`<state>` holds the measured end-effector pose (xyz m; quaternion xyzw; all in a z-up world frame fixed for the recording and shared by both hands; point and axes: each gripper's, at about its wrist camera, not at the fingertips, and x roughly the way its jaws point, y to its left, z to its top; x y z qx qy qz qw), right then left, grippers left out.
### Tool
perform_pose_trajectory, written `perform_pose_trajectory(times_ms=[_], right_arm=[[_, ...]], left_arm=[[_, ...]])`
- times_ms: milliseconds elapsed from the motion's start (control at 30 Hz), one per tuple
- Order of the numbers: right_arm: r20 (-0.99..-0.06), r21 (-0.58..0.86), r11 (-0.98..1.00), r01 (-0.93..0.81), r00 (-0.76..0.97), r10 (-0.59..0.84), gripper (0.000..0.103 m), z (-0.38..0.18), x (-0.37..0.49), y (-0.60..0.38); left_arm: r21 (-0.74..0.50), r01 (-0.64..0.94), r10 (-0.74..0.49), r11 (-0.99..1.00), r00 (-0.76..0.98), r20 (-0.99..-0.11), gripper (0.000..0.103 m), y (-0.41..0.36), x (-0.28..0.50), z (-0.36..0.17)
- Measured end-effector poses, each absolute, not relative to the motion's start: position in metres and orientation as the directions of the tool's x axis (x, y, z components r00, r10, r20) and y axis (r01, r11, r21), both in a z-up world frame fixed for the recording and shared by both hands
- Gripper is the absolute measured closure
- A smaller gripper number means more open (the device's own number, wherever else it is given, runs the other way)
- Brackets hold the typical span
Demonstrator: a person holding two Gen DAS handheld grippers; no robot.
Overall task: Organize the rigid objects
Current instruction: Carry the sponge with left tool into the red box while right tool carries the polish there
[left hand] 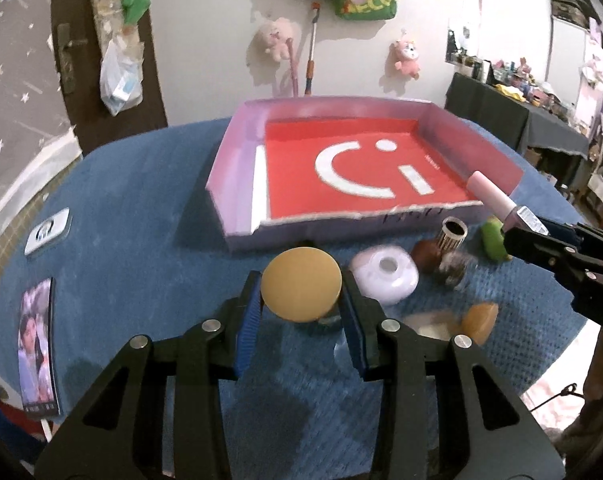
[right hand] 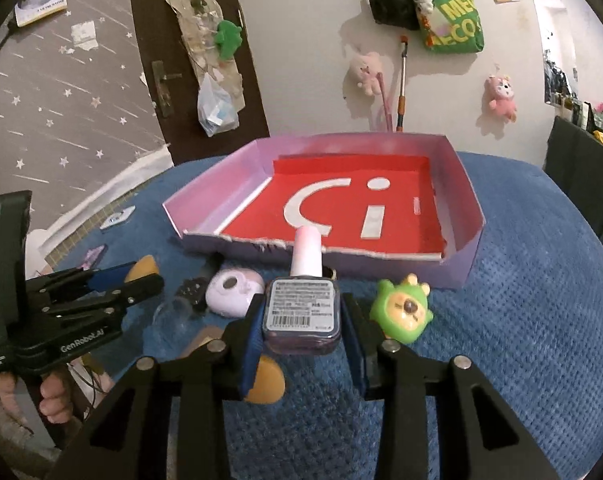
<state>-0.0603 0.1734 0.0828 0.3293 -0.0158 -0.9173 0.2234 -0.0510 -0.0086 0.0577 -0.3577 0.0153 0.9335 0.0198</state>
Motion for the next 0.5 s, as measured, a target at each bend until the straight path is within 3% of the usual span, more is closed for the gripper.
perform_pose_trajectory(times_ms=[500], right_arm=[[-0.567, 0.187, -0.893, 0.409, -0.697, -0.438, 0.064, 0.102, -0.086, 0.175]], left_arm=[[-0.006, -0.104, 0.086, -0.995, -0.783, -0.617, 0.068, 0.005, -0.084, 0.089]])
